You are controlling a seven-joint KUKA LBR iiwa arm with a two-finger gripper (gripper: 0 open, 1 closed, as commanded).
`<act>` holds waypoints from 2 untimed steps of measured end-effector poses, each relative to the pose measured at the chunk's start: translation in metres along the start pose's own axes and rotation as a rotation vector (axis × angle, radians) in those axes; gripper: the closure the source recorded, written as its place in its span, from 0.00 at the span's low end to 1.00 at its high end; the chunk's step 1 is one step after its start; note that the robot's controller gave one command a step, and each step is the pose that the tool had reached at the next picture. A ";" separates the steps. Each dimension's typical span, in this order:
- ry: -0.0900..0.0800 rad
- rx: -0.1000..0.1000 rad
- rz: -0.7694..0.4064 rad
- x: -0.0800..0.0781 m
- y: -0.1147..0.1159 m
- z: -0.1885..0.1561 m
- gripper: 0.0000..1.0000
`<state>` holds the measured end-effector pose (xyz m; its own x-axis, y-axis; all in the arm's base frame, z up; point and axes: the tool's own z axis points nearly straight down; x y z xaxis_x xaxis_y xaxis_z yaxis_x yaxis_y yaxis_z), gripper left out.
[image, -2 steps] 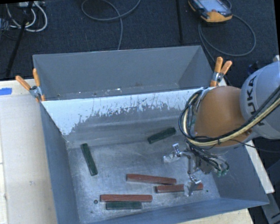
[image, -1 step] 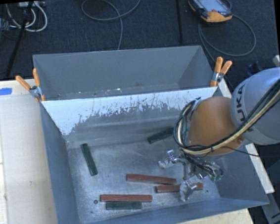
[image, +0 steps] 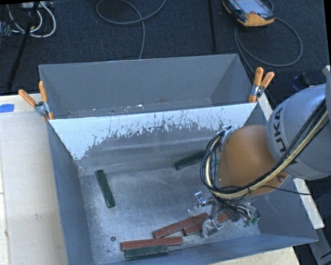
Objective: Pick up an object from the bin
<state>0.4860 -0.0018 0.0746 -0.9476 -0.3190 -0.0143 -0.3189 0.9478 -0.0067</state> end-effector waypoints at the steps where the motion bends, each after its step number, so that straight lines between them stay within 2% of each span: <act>1: 0.000 0.000 -0.001 0.000 0.000 0.000 1.00; 2: 0.002 -0.001 -0.001 0.000 0.000 -0.001 1.00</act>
Offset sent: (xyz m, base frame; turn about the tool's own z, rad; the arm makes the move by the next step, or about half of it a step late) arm -0.0001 0.0000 0.0198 0.0000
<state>0.4859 -0.0018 0.0761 -0.9475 -0.3195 -0.0123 -0.3194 0.9476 -0.0059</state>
